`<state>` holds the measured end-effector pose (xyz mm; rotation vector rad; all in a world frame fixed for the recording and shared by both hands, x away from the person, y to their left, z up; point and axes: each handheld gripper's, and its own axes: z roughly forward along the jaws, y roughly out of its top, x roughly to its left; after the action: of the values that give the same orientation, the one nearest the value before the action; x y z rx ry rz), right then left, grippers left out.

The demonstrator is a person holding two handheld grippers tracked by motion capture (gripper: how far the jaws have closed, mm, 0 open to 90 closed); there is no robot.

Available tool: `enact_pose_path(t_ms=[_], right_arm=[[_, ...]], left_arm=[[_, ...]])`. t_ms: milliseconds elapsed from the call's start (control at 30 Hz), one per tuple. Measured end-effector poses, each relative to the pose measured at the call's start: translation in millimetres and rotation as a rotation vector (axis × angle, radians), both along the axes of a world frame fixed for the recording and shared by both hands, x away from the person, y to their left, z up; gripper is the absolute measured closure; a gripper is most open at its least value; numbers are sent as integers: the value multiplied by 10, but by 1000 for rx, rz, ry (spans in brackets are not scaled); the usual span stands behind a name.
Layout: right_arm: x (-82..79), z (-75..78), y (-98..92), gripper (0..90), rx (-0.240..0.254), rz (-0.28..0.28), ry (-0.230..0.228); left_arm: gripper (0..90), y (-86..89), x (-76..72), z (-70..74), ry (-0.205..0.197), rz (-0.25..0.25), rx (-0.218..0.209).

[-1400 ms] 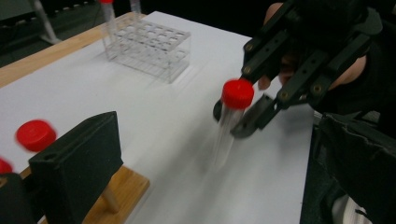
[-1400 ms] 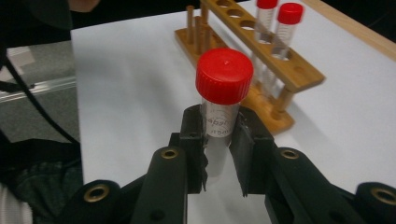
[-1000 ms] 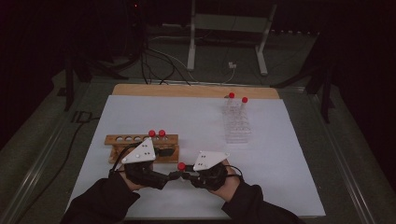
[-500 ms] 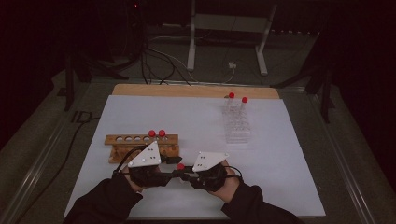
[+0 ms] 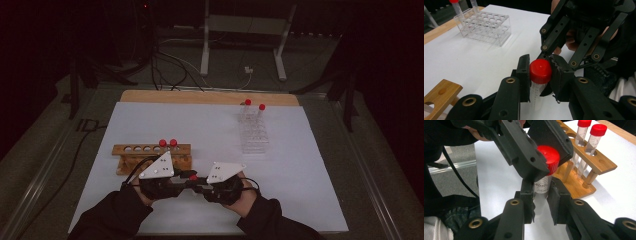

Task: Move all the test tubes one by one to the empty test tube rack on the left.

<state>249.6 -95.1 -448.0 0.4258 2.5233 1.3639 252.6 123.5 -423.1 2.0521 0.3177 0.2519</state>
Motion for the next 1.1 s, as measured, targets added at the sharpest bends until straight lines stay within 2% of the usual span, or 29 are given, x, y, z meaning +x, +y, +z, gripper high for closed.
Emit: enact_pose_path(t_ms=[67,100,200,400,733,867,967,1100], right_arm=[[3,10,-7,739,13,1,6],[7,14,-10,672,15,1,10],[12,34,-45,571,41,-21,12],[39,88,-124,432,73,-56,5],[68,119,-210,149,104,-110,17],[81,138,-245,54,119,-131,14],[81,156,-270,13,127,-116,13],[85,171,-295,0,148,-98,18]], left_arm=[[719,9,2,19,-3,-1,-1],[719,18,3,31,-4,6,-1],[719,61,7,63,-9,16,-3],[719,184,15,114,-25,52,3],[719,453,31,213,-55,143,-1],[719,573,51,245,-54,177,-7],[719,653,64,273,-56,204,-7],[719,748,84,324,-71,243,-6]])
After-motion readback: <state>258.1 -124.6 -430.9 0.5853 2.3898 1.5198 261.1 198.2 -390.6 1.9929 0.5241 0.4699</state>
